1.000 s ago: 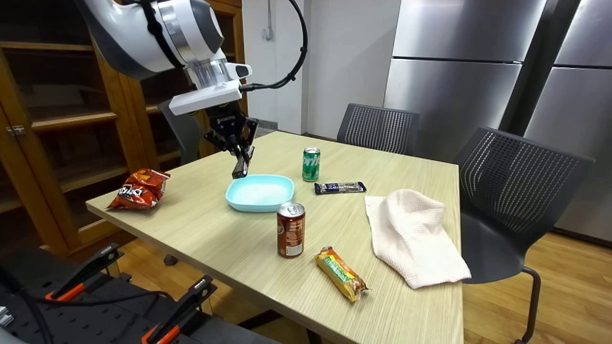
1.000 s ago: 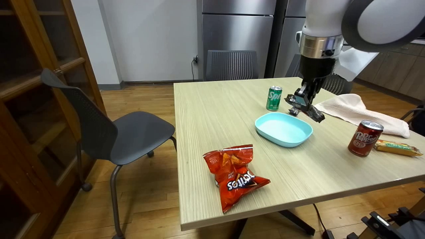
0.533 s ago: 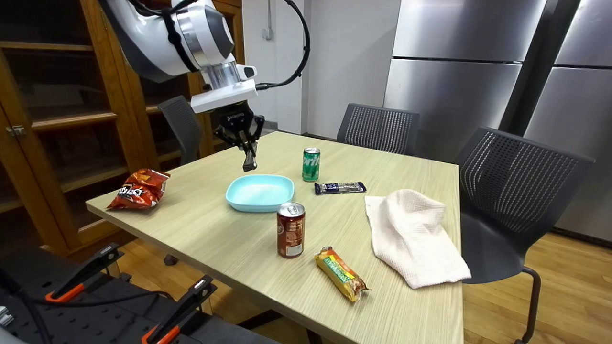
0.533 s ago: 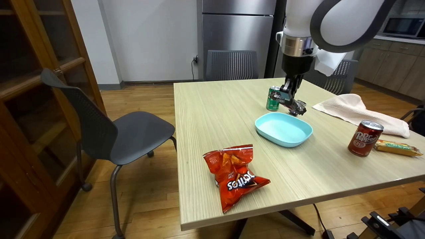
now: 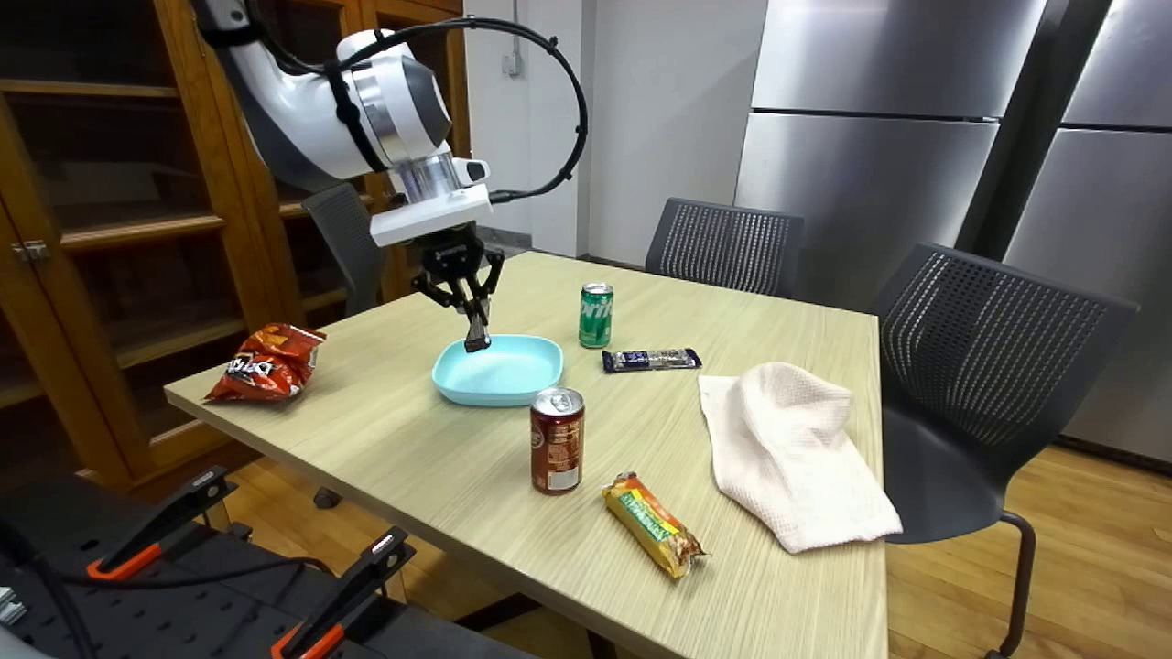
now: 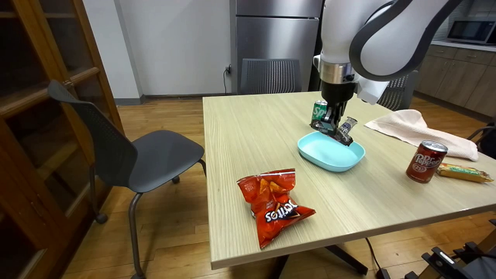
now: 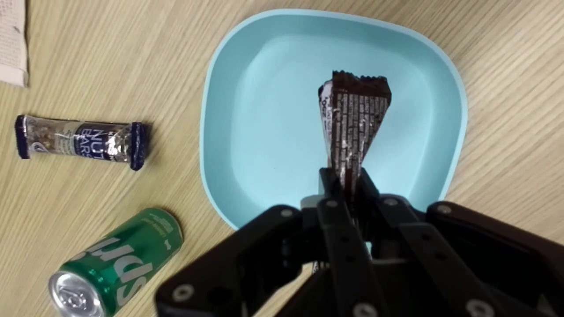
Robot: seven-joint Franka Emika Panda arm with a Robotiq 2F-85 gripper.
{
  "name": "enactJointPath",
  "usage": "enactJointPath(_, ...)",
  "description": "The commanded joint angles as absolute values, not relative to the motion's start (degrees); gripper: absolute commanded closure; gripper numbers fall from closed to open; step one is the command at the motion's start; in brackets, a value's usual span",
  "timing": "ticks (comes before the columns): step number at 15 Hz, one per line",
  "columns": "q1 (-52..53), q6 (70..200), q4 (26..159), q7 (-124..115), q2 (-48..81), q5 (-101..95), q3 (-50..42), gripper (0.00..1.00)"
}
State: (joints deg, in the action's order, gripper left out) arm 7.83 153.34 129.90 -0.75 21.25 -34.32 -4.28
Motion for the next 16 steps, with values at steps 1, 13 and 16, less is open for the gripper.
enactJointPath(1,9.94,151.58,128.02,-4.86,23.74,-36.49,-5.75,0.97)
enactJointPath(13,12.82,144.51,122.45,-8.17,30.22,-35.27,-6.38,0.61)
enactJointPath(16,11.99,145.83,124.85,-7.41,27.13,-35.00,-5.88,0.41)
